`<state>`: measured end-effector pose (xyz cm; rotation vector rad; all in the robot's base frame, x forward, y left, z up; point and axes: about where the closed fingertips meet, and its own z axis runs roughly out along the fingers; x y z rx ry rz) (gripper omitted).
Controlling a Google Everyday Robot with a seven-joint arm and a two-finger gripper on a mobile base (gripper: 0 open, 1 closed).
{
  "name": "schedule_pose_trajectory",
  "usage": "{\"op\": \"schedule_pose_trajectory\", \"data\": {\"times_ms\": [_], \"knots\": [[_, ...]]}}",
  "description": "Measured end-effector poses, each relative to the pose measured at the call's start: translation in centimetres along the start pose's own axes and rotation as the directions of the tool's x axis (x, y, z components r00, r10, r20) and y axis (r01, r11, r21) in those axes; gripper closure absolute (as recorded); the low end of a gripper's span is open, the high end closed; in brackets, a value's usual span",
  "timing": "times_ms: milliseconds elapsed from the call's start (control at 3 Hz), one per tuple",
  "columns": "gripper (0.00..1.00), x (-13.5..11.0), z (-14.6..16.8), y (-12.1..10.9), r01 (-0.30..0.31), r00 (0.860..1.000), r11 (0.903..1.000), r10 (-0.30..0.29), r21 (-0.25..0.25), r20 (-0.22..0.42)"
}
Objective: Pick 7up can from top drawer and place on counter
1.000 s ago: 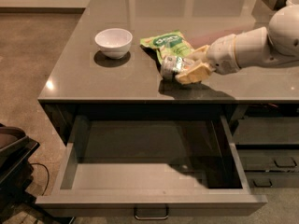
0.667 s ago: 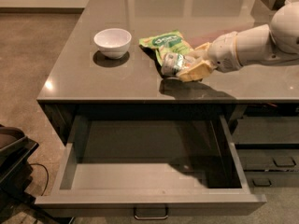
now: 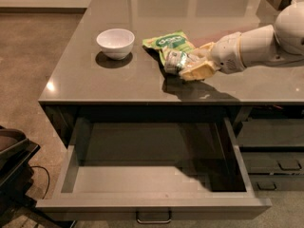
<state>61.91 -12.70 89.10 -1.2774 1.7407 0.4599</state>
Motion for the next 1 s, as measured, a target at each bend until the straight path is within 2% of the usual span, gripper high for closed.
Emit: {"op": "schedule_pose_trajectory", "data": {"times_ms": [333, 667, 1000], "knots": [[0.12, 0.00, 0.00, 0.00, 0.000, 1.000, 1.0000, 0.000, 0.000, 0.000], [0.00, 0.00, 0.01, 0.00, 0.000, 1.000, 1.0000, 0.000, 0.000, 0.000], [0.00, 0.00, 0.01, 0.00, 0.000, 1.000, 1.0000, 0.000, 0.000, 0.000]]}}
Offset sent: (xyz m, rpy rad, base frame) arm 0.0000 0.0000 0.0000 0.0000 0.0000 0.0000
